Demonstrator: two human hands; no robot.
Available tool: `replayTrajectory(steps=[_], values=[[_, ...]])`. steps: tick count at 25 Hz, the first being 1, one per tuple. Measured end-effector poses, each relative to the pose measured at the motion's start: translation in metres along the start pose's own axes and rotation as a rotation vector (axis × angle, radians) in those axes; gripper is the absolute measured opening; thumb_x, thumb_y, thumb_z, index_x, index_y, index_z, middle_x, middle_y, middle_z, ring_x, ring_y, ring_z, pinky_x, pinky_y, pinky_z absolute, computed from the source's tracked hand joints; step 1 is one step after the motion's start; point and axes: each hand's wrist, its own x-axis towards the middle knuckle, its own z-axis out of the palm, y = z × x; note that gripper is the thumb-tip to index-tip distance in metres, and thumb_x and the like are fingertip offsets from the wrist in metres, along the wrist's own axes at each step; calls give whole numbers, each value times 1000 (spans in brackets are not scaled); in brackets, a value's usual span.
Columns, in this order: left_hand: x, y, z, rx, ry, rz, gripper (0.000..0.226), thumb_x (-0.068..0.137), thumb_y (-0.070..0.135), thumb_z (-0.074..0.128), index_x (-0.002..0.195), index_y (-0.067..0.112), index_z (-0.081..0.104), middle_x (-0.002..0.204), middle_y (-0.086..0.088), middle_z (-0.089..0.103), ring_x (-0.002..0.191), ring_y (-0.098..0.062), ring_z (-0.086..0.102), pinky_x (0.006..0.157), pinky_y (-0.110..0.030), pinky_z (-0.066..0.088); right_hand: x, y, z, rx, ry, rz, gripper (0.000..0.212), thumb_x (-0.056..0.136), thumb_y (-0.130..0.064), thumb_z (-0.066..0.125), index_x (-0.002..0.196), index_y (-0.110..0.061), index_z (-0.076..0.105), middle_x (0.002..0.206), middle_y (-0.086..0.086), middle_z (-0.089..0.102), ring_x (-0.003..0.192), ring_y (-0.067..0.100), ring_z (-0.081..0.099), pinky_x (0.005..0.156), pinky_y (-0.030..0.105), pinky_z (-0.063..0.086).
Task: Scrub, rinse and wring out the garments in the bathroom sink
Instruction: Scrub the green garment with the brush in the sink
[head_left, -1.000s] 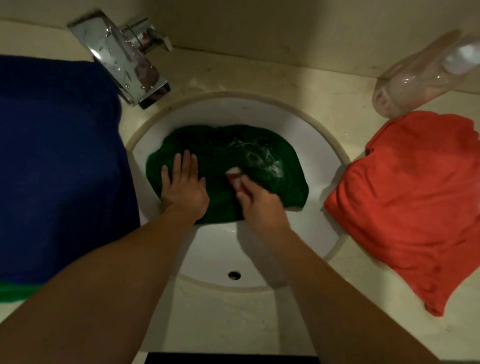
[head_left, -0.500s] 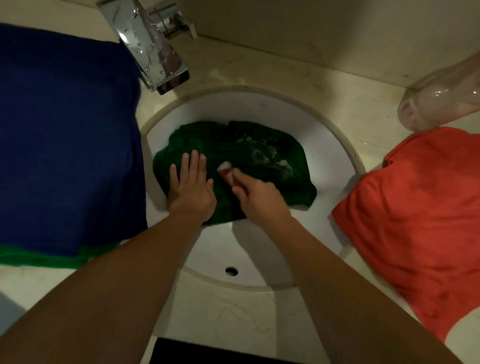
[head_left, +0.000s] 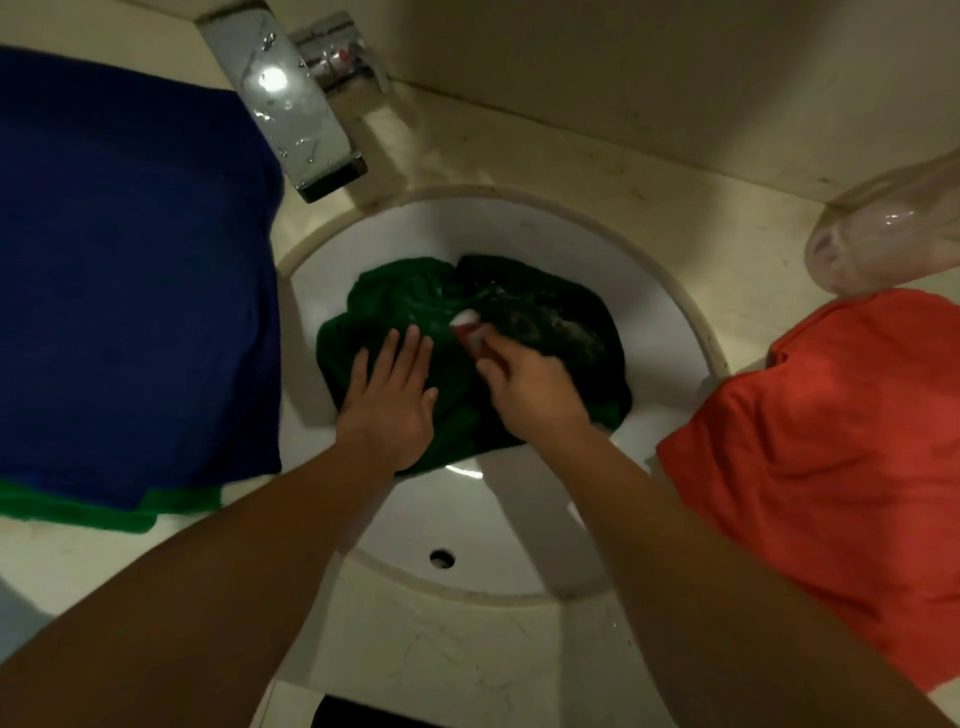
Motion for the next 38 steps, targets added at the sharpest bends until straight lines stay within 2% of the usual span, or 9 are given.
replayTrajectory(steps=[7,11,13,17,20,24,30,35,38], values=[[-7,-8,1,21,10,42,72,98,50,6,162,17,11,170,-5,9,156,-25,8,121,-49,-4,-17,71,-56,-145,195,354,44,106,-33,48,150,-33,48,128,25,65,112,45,62,95,45,51],[30,-1,-18,4,217,122,59,99,45,28,131,4,57,136,-21,53,128,-37,44,117,-54,19,0,27,-21,-19,154,82,43,108,-35,43,151,-36,45,131,15,66,112,40,63,93,42,53],[58,-7,-26,-14,274,130,58,99,43,32,142,6,48,146,-22,44,137,-36,34,120,-52,13,9,27,-13,-36,48,53,47,109,-38,39,156,-40,37,133,13,65,112,37,63,91,37,53],[55,-15,-6,21,159,172,71,101,55,16,161,17,15,168,-14,12,155,-31,7,124,-45,-7,-13,68,-50,-109,130,348,47,107,-39,45,153,-45,40,129,24,65,113,44,62,91,41,50],[33,-1,5,-56,160,153,74,102,55,20,161,12,17,167,-15,15,155,-33,11,125,-47,0,-25,37,-42,-18,206,350,44,107,-36,45,151,-41,44,127,21,66,111,42,64,93,42,53],[33,-6,5,-67,164,106,77,100,54,22,159,4,24,166,-15,20,154,-32,16,124,-45,1,17,-12,11,-41,11,-40,43,106,-44,37,149,-46,38,126,12,69,104,36,68,90,45,57],[29,-18,4,-26,138,131,75,100,57,12,160,14,24,167,-14,19,154,-32,13,123,-44,-4,-1,63,-58,-39,222,412,44,103,-35,54,146,-42,52,123,17,70,104,38,66,94,40,55],[27,-15,2,-45,147,108,76,99,56,17,157,10,33,163,-18,27,152,-35,22,123,-46,3,17,-14,17,73,98,44,40,105,-41,47,145,-43,48,122,14,70,106,36,68,94,41,56],[30,-16,1,-34,154,71,79,98,57,20,156,4,31,164,-19,24,153,-35,19,124,-47,4,21,19,-10,17,99,147,40,104,-42,49,144,-46,49,127,14,68,111,38,66,96,40,54]])
